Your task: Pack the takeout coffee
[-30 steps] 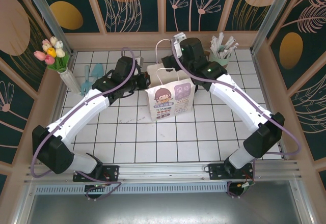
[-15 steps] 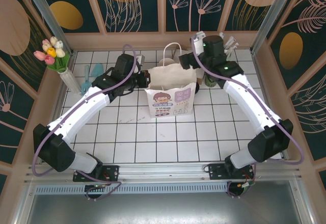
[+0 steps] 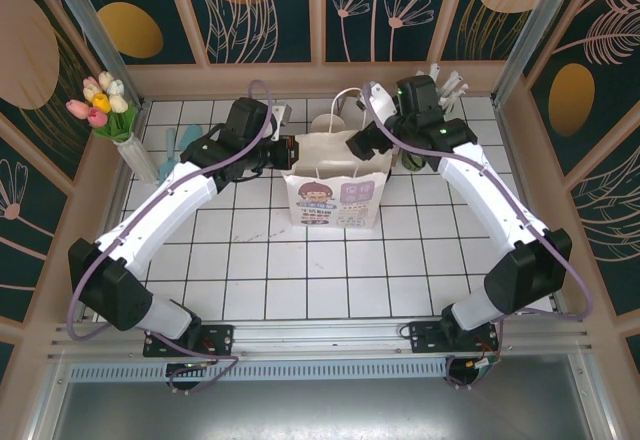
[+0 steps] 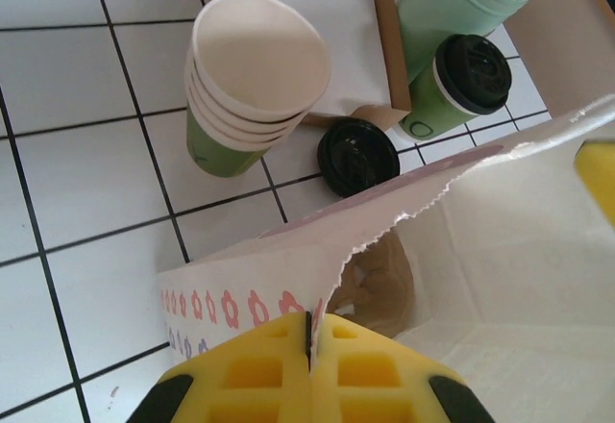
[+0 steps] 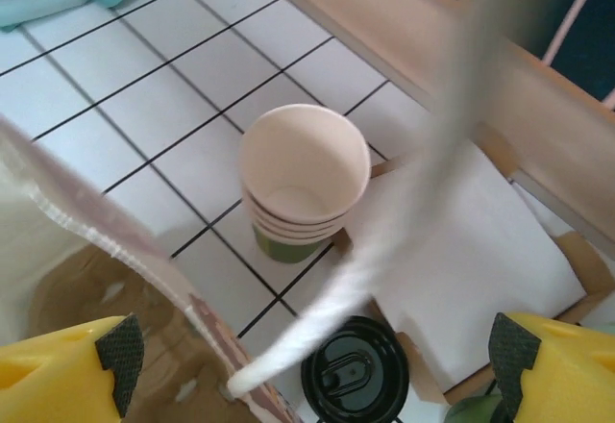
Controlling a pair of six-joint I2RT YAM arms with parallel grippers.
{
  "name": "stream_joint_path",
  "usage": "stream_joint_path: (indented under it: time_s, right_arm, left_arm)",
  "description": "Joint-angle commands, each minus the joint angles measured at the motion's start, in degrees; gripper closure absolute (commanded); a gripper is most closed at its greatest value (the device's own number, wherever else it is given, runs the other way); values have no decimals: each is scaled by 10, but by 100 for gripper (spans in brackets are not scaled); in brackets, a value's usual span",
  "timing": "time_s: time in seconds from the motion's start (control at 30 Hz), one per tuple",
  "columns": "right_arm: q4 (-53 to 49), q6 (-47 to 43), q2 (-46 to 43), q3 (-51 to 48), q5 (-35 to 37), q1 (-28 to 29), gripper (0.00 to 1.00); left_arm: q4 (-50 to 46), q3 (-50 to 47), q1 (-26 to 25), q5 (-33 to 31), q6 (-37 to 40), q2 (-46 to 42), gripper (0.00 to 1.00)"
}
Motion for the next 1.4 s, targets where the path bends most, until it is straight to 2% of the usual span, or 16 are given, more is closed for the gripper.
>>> stream_joint_path:
  time_s: [0.0,0.1,0.23,0.3,0.37,0.43,0.53,0.67,0.8,0.9,0.97,1.03,1.07,1.17,1.3,1.37]
  right_arm:
    - [-56,-74,-11,12,-83,-23,7]
    - [-75,-79,25,37,-51,-23,10]
    - [-170,-114,60,90,-127,-23,27]
    - [-173,-117,49,84,-161,-23,40]
    - [-167,-95,34,79,-188,-22,67]
    - [-173,-59,32,78,-191,-19,74]
    - [-201,-14,43,67,-172,-4,75]
    - [-213,46,62,52,-88,27,76]
    - [-236,103,77,94,-57,36,73]
    - [-236,141,70,106,-23,47,76]
    - [-239,168,65,106,-7,52,79]
    - [-238,200,58,102,7,56,82]
    - [-237,216,55,100,14,56,84]
    - [-231,275,49,106,35,56,91]
    - [-257,331,52,131,38,61,95]
    - [-258,351,46,135,48,64,96]
  left_arm:
    - [-25,35,7,6,37,8,100]
    - [-41,54,7,10,62,17,100]
    - [-72,94,27,32,81,36,100]
    - [-88,124,37,59,83,44,100]
    - [-101,152,39,67,93,55,93]
    - [-118,173,38,97,107,74,90]
    - [-115,174,39,132,99,106,93]
    - [-117,191,39,128,97,141,90]
    - [-137,247,49,111,100,162,78]
    - [-128,255,50,99,97,146,61]
    - [-106,228,51,76,93,111,41]
    - [-78,183,53,22,70,68,14]
    - [-66,163,57,-2,59,49,5]
    - [-35,103,67,-86,19,-12,1]
    - [-15,36,70,-270,-38,-87,1]
    - [0,3,71,-329,-57,-120,1]
